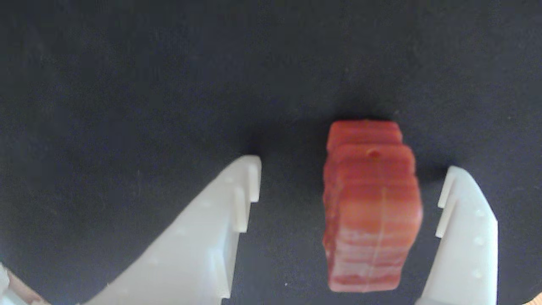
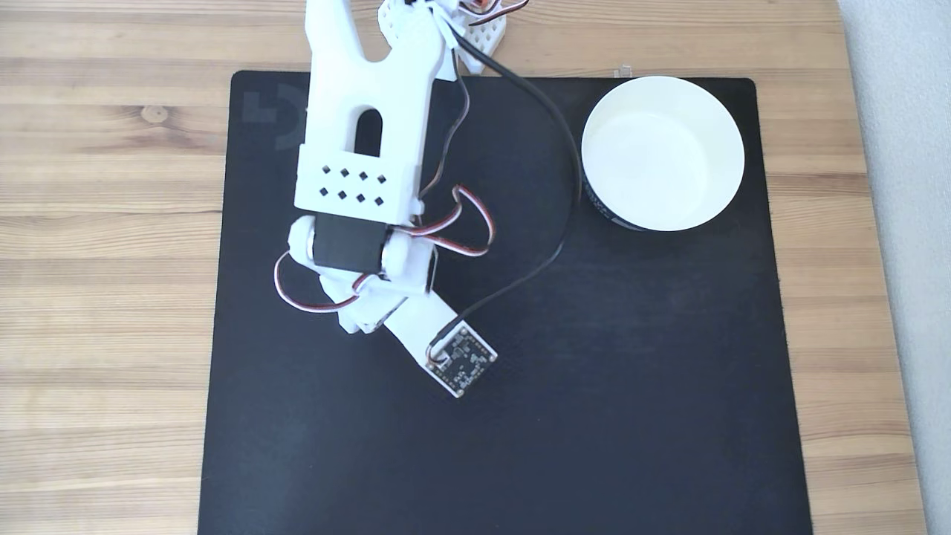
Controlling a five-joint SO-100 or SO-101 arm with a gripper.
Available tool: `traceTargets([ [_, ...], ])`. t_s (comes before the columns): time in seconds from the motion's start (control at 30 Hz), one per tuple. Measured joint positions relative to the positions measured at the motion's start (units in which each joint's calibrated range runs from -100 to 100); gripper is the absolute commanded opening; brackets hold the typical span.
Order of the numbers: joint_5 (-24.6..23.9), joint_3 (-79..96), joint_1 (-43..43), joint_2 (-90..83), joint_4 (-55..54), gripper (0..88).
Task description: Pick up the toy and place it on the plate
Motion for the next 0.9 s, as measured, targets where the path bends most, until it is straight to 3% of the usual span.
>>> traceTargets([
  [0.2,-0.05,-0.38,0.25,1.08,-0.17,29.1],
  [0.5,0.1,-0.94,0.67,1.08,-1.1,14.1],
  [0.6,0.1,-1.79,1.0,1.17,-1.35,2.9],
  [0.9,0.1,-1.7,1.0,1.17,-1.44,2.4],
])
